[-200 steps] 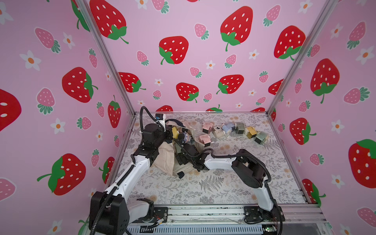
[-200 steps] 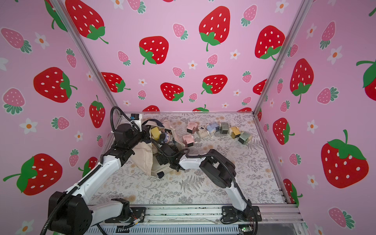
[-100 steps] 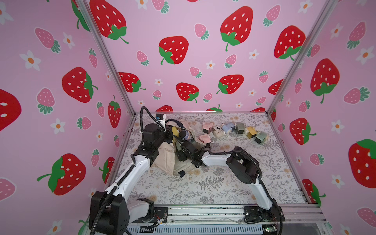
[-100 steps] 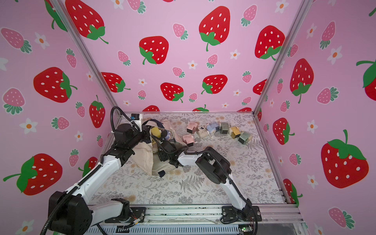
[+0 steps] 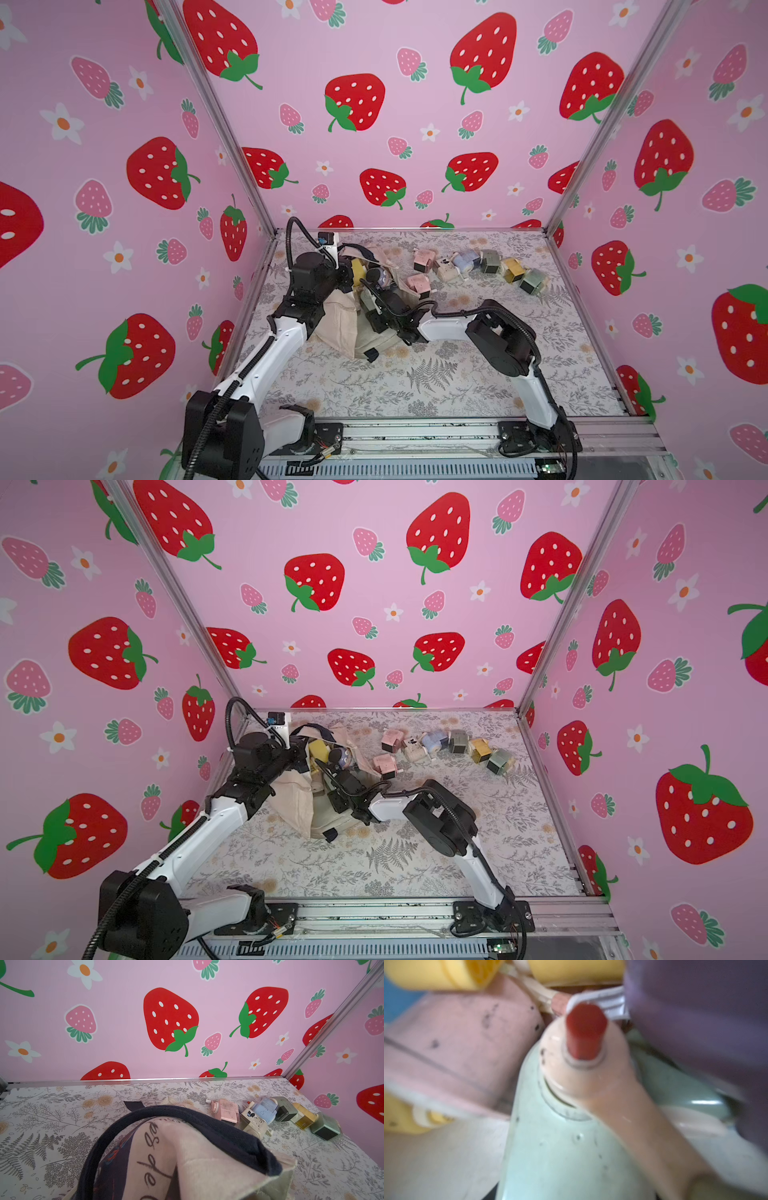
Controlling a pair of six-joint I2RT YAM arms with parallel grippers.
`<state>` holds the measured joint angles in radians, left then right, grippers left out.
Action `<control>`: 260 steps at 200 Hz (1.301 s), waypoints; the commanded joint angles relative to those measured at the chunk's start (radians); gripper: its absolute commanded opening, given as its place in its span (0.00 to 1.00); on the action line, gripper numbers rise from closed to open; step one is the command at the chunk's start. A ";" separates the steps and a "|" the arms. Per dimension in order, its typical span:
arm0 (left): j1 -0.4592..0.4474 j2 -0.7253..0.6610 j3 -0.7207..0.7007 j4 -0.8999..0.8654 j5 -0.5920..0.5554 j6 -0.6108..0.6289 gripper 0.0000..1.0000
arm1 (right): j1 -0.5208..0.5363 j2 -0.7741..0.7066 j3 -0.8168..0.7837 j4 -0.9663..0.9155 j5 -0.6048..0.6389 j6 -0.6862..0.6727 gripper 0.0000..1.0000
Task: Take out the pencil sharpeners from the tote bags
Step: Pick up the pencil sharpener from the canvas bag.
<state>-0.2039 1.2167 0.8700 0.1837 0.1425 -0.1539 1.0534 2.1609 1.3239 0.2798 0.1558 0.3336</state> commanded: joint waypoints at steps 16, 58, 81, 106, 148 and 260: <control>-0.006 -0.016 0.073 0.122 0.045 0.010 0.00 | 0.002 -0.116 -0.095 0.100 -0.062 -0.092 0.52; -0.006 -0.013 0.075 0.123 0.044 0.011 0.00 | 0.025 -0.184 -0.150 0.085 -0.121 -0.199 0.48; -0.005 -0.012 0.076 0.123 0.046 0.010 0.00 | 0.029 -0.223 -0.180 0.079 -0.134 -0.222 0.49; -0.006 -0.011 0.077 0.122 0.047 0.010 0.00 | 0.041 -0.277 -0.213 0.065 -0.155 -0.259 0.49; -0.006 -0.009 0.078 0.122 0.049 0.009 0.00 | 0.060 -0.358 -0.255 0.035 -0.164 -0.290 0.49; -0.006 -0.009 0.078 0.123 0.052 0.008 0.00 | 0.062 -0.612 -0.440 0.066 -0.091 -0.301 0.49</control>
<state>-0.2039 1.2186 0.8707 0.1841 0.1429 -0.1539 1.1107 1.6173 0.9173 0.2909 0.0380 0.0509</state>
